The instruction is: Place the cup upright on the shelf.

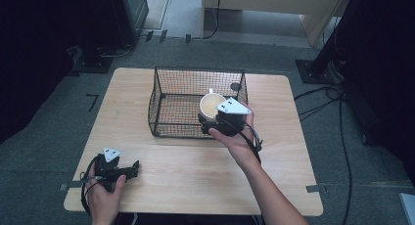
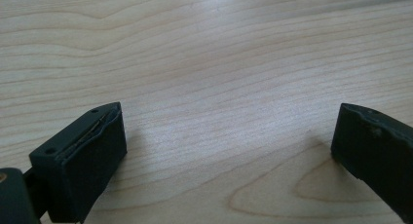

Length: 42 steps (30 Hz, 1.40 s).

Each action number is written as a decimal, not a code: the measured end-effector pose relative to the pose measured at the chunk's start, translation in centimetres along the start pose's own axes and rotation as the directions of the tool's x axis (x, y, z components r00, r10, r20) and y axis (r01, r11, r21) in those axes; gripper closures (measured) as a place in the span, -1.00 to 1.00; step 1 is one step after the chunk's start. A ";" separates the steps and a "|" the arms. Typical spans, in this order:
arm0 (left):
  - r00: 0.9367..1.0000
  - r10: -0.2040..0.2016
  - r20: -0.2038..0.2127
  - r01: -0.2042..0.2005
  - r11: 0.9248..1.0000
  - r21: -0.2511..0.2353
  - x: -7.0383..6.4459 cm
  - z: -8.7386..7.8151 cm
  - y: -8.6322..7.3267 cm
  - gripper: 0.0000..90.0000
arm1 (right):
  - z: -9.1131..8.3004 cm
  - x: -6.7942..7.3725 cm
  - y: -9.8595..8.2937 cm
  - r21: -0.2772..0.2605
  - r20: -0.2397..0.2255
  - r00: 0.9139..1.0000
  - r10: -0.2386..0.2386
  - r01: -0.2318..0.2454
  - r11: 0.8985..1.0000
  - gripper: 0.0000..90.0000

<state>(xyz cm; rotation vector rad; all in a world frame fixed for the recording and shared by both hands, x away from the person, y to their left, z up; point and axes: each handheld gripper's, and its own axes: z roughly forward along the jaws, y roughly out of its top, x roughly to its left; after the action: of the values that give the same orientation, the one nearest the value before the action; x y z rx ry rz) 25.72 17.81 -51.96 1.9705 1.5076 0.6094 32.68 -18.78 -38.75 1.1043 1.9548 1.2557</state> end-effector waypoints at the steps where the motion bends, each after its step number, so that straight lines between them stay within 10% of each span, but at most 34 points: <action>1: 1.000 0.000 0.000 0.000 1.000 0.000 0.0 0.0 0.0 -1.00 | 0.2 0.0 0.1 -0.002 0.000 1.000 -0.001 0.001 1.000 -0.80; 19: 1.000 0.003 0.003 -0.003 1.000 0.001 0.0 0.0 0.0 -1.00 | 4.6 -1.4 3.0 -0.062 -0.040 0.999 -0.001 -0.001 0.998 -0.80; 42: 1.000 0.009 0.006 -0.009 1.000 0.002 0.0 0.0 0.0 -1.00 | 12.3 -3.2 2.4 0.004 -0.089 0.995 -0.049 0.050 0.999 -0.79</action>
<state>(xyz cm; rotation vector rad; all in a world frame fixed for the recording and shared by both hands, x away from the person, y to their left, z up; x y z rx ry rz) 25.71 17.80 -51.95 1.9798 1.4970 0.6058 44.85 -15.51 -41.47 1.0122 2.0404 1.2937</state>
